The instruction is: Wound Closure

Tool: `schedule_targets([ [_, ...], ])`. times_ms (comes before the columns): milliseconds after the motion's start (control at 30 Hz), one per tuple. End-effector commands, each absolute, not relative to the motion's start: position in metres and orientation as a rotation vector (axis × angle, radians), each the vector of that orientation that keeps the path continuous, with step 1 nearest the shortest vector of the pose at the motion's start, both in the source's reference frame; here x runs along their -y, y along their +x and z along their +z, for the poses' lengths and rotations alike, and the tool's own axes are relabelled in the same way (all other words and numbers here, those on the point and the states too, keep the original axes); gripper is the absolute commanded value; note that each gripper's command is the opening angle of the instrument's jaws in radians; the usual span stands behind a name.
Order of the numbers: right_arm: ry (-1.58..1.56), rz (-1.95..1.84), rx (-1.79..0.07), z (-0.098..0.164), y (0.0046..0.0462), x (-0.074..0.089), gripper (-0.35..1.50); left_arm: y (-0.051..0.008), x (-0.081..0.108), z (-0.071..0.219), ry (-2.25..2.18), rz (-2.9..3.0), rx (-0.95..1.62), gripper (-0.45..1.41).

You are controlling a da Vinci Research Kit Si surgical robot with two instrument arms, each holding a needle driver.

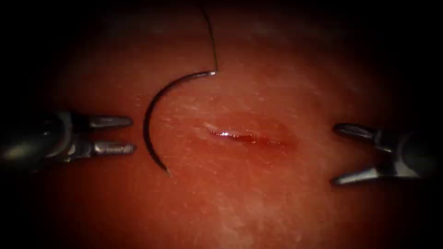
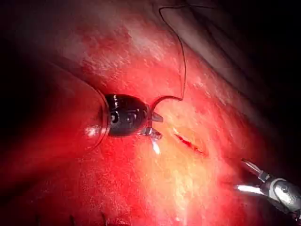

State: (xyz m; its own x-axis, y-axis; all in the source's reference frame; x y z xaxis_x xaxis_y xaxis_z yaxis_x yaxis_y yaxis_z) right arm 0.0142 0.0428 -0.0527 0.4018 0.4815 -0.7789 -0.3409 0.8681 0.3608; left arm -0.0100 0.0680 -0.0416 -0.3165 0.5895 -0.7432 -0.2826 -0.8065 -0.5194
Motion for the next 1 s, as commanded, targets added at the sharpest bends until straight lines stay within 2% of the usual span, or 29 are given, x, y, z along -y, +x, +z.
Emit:
schedule_targets([
  [33, 0.154, 0.522, -1.036, -0.0522, 0.0149, -0.0427, 0.81, -0.0105, -0.0678, -0.0409, -1.392, 2.145, 0.402, 0.32],
  [200, 0.151, 0.530, -1.032, -0.0529, 0.0151, -0.0428, 0.88, -0.0104, -0.0680, -0.0410, -1.390, 2.144, 0.401, 0.35],
  [400, 0.133, 0.543, -1.020, -0.0534, 0.0153, -0.0424, 1.13, -0.0100, -0.0681, -0.0411, -1.454, 2.247, 0.360, 0.42],
  [500, 0.134, 0.543, -1.017, -0.0534, 0.0153, -0.0424, 1.13, -0.0103, -0.0686, -0.0409, -1.474, 2.321, 0.420, 0.46],
  [567, 0.132, 0.541, -1.017, -0.0532, 0.0153, -0.0422, 1.13, -0.0105, -0.0687, -0.0407, -1.461, 2.409, 0.510, 0.58],
  [633, 0.132, 0.540, -1.018, -0.0531, 0.0153, -0.0421, 1.16, -0.0106, -0.0688, -0.0407, -1.435, 2.460, 0.575, 0.61],
  [1000, 0.129, 0.541, -1.020, -0.0531, 0.0154, -0.0420, 1.14, -0.0125, -0.0706, -0.0404, -1.287, 2.756, 0.822, 0.62],
])
